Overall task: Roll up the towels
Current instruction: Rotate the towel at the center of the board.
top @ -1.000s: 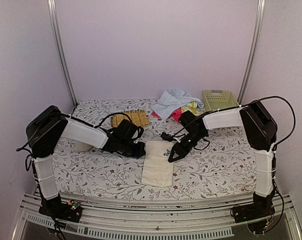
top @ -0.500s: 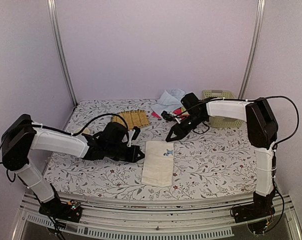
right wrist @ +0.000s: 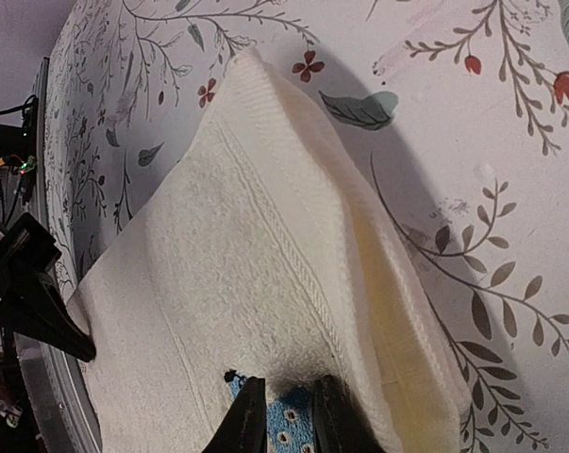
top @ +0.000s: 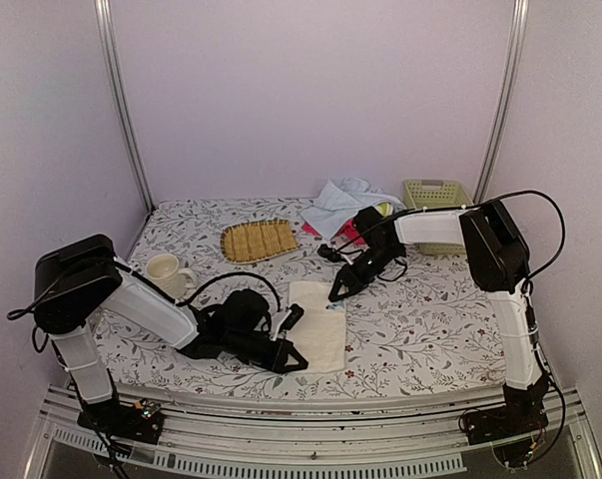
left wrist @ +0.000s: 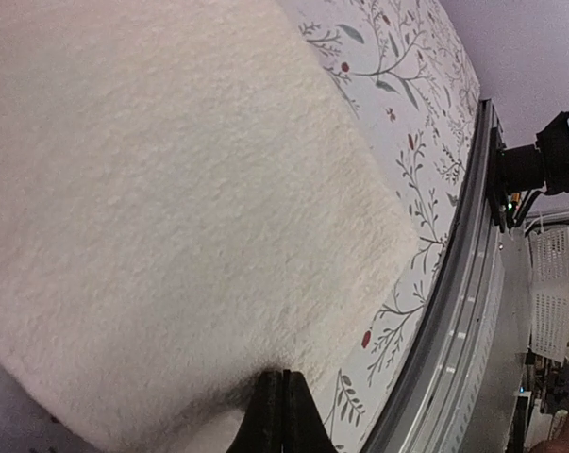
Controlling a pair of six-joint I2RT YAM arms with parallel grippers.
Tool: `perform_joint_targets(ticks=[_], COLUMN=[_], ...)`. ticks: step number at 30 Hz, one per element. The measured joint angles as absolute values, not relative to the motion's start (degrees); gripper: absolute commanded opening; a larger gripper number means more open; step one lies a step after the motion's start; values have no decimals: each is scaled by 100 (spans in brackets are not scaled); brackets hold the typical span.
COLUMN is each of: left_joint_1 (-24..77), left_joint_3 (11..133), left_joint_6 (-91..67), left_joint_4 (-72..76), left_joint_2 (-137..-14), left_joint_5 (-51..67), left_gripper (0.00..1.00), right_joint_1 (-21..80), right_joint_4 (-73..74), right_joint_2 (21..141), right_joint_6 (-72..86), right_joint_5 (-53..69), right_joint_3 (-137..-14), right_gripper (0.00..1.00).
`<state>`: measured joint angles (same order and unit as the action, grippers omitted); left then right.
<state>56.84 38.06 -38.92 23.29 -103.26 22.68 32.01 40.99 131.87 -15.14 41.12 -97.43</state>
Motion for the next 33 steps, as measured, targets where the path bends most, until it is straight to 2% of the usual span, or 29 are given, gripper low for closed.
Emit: perform_joint_targets(ticks=[9,16,18,24,26,28,29,30,31,33], left_joint_1=[6010,6182,6237,6357,6455,6604,6678,6764,6849,6984], left_joint_3=[4088,4344,4510,4930,5011,5033,5030,5004,4963,4812], left_joint_6=[-3970,-3920,-3846,-3592,-3472,-3310,-3232,-3129,-3013,-2816], left_joint_4=[2633,2276,2036,1761,1693,1601,1551,1535,1535,1581], left_joint_2=[-10696,-10694,-10685,-10606,-10508,-10333,-10221,-10077,-9920,-9614], left_joint_5=[2043,1715,1562,1146,998,788,672,541,395,62], left_gripper=[0,0,0,0,3,9,18,37,51,61], right_joint_1=[3201,3186,3168,3140,3140,3144,3153,3168,3199,3299], right_joint_4=[4189,4366,4397,4434,4370,4244,4193,4150,4077,3918], right_joint_2=[13445,13216,12862,10829,10162,9607,9369,9183,9000,8722], right_joint_6=[-1557,-1844,-1990,-2539,-2698,-2862,-2963,-3037,-3129,-3258], right_joint_5=[4018,4117,4150,4281,4311,4344,4342,4322,4261,4051], right_joint_3=[-10127,-10036,-9776,-8488,-8007,-7439,-7137,-6877,-6595,-6136], right_gripper=[22,33,34,38,38,38,38,38,38,38])
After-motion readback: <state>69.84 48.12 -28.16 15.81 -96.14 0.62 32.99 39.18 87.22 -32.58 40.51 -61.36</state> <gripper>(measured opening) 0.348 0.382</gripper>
